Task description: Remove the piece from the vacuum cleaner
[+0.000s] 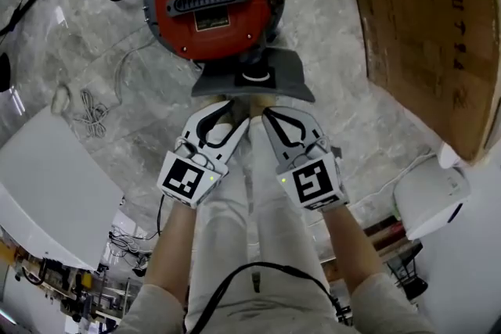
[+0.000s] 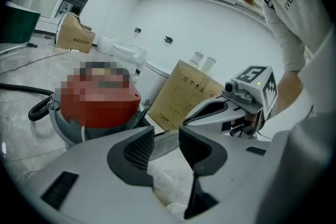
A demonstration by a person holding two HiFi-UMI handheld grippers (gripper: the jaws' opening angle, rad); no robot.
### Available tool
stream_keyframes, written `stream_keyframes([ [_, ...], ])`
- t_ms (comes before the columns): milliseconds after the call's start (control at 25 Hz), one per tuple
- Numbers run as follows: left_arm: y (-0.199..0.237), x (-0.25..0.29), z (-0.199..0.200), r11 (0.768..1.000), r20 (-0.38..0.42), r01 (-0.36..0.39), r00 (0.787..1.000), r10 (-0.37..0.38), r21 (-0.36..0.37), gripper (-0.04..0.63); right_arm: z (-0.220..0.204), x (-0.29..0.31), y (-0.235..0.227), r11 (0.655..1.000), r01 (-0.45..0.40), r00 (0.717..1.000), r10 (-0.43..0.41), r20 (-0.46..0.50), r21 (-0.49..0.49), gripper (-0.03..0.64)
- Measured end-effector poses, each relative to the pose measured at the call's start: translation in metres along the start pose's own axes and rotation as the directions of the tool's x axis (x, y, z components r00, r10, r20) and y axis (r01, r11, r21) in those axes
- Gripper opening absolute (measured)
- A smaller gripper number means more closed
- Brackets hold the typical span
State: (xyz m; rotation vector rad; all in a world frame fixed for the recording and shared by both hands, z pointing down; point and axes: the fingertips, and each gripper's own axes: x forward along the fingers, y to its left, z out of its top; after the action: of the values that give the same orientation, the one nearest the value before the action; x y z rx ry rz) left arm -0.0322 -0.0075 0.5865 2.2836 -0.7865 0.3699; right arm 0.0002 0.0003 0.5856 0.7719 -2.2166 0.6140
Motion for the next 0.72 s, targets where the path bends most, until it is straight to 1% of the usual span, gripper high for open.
stream_keyframes([
  [80, 0.006, 0.006, -0.005, 0.999, -0.024, -0.02, 0.999, 0.021, 0.045, 0.172, -0.01, 0.005, -0.006, 0.998, 0.024, 0.999, -0.026, -0.032, -0.054, 0.015],
  [200, 0.015, 0.012, -0.007, 0.992, -0.052, -0.036, 0.998, 0.043, 0.119, 0.199, -0.016, 0.007, -0.012, 0.994, 0.057, 0.997, -0.062, -0.046, -0.097, 0.017],
  [280, 0.022, 0.017, -0.006, 0.979, -0.072, -0.035, 0.996, 0.05, 0.2, 0.212, -0.016, 0.008, -0.017, 0.987, 0.077, 0.995, -0.085, -0.054, -0.14, 0.017],
  [360, 0.027, 0.022, -0.005, 0.949, -0.109, -0.018, 0.993, 0.055, 0.314, 0.221, -0.016, 0.009, -0.022, 0.976, 0.096, 0.992, -0.111, -0.065, -0.194, 0.024],
  [400, 0.029, 0.024, -0.007, 0.93, -0.135, -0.005, 0.989, 0.059, 0.368, 0.228, -0.016, 0.01, -0.025, 0.971, 0.102, 0.99, -0.12, -0.071, -0.217, 0.049],
  [480, 0.033, 0.029, -0.016, 0.888, -0.205, 0.031, 0.976, 0.072, 0.458, 0.248, -0.021, 0.013, -0.033, 0.963, 0.101, 0.987, -0.128, -0.093, -0.25, 0.13],
  [520, 0.034, 0.031, -0.021, 0.867, -0.241, 0.055, 0.967, 0.076, 0.495, 0.255, -0.026, 0.016, -0.037, 0.96, 0.096, 0.986, -0.128, -0.106, -0.263, 0.146],
  [640, 0.034, 0.037, -0.036, 0.806, -0.341, 0.137, 0.936, 0.085, 0.576, 0.264, -0.043, 0.027, -0.047, 0.943, 0.063, 0.978, -0.123, -0.167, -0.328, 0.187],
  [680, 0.034, 0.039, -0.042, 0.793, -0.371, 0.158, 0.924, 0.091, 0.588, 0.265, -0.049, 0.031, -0.048, 0.932, 0.043, 0.974, -0.12, -0.195, -0.36, 0.193],
  [720, 0.035, 0.041, -0.049, 0.785, -0.399, 0.174, 0.912, 0.1, 0.594, 0.265, -0.054, 0.035, -0.05, 0.918, 0.021, 0.968, -0.118, -0.221, -0.397, 0.195],
])
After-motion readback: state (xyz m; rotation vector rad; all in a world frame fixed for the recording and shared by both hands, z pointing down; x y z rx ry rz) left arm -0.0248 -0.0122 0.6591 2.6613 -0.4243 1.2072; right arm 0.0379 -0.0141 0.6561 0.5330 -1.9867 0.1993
